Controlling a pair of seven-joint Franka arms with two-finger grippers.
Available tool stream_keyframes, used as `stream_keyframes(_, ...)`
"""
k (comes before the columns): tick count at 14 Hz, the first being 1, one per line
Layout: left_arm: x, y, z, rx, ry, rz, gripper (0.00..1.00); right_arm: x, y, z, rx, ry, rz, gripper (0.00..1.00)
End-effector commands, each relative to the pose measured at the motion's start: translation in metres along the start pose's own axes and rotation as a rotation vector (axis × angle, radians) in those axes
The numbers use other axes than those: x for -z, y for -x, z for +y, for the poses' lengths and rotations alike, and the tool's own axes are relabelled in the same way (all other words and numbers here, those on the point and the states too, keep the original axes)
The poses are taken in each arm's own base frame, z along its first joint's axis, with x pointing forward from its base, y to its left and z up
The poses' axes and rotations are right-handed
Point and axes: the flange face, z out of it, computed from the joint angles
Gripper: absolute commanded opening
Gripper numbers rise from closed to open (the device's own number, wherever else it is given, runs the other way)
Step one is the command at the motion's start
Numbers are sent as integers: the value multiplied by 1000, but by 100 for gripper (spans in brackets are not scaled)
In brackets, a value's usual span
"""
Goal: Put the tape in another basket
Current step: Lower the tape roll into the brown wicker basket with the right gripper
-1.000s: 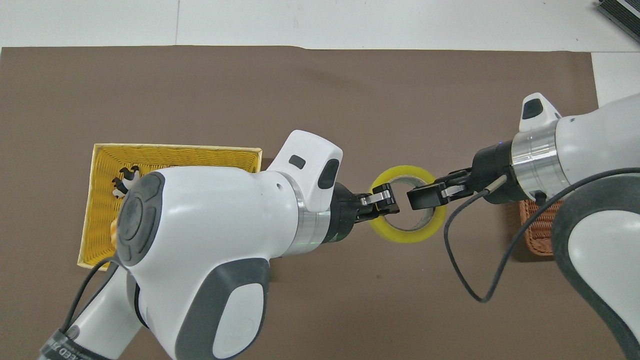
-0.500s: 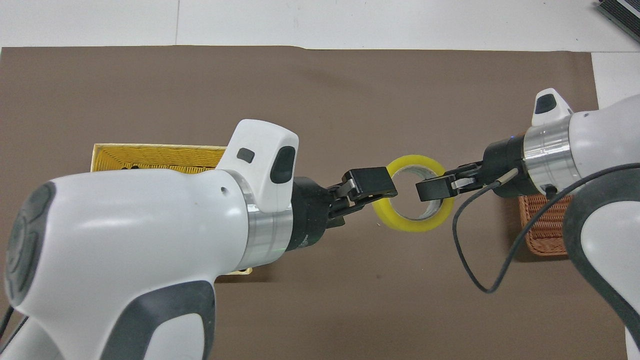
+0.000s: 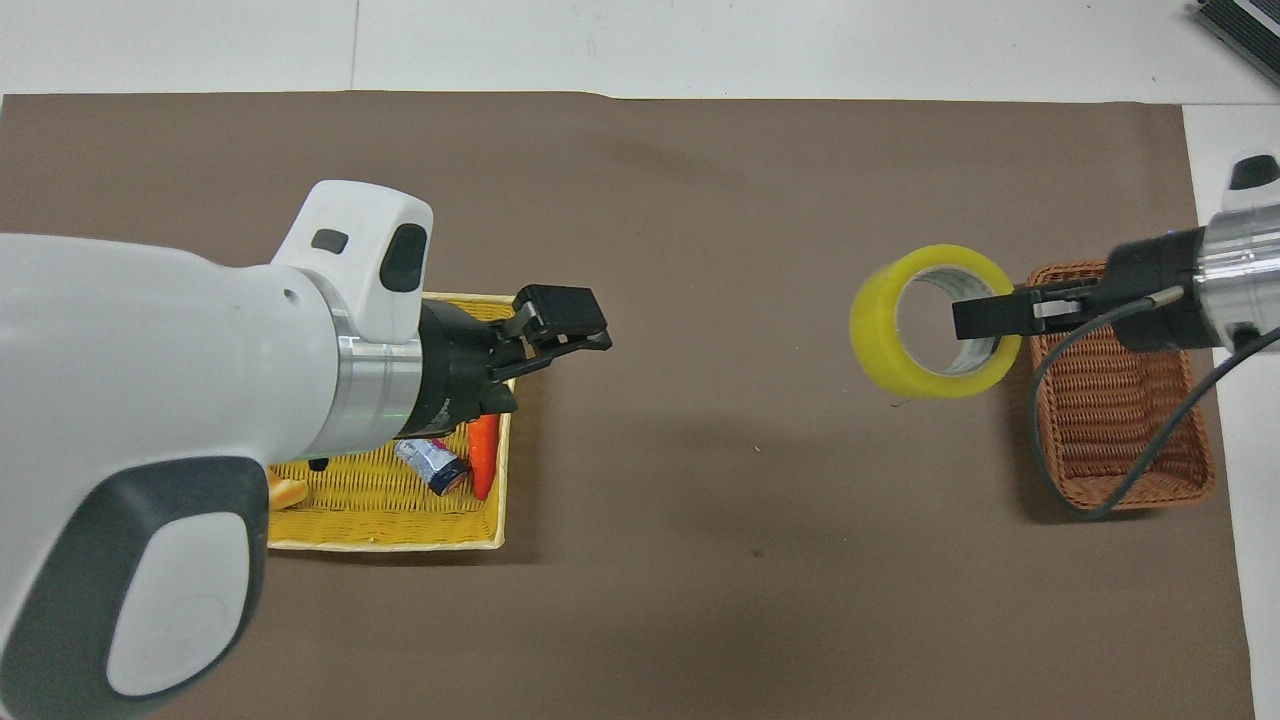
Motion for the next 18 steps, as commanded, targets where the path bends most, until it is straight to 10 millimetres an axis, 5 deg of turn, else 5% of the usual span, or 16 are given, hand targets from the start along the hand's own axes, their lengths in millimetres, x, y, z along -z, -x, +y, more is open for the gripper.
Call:
stream_keyframes(1, 13, -24, -28, -40, -115, 65, 100, 4, 0, 40, -10, 143, -31, 0)
stream_keyframes(5, 35, -73, -79, -137, -219, 97, 100, -27, 4, 166, -43, 148, -85, 0)
stream_keyframes(8, 57, -102, -123, -296, -329, 88, 100, -37, 16, 234, -19, 184, -104, 0)
stream_keyframes(11, 91, -128, -162, -424, -404, 76, 100, -32, 23, 250, -20, 211, -113, 0)
stream_keyframes(16, 128, -133, -174, -550, -546, 28, 100, -50, 53, 339, 32, 191, -136, 0)
stream_keyframes(18, 126, -130, -180, -528, -549, 9, 100, -53, 52, 342, 35, 201, -127, 0)
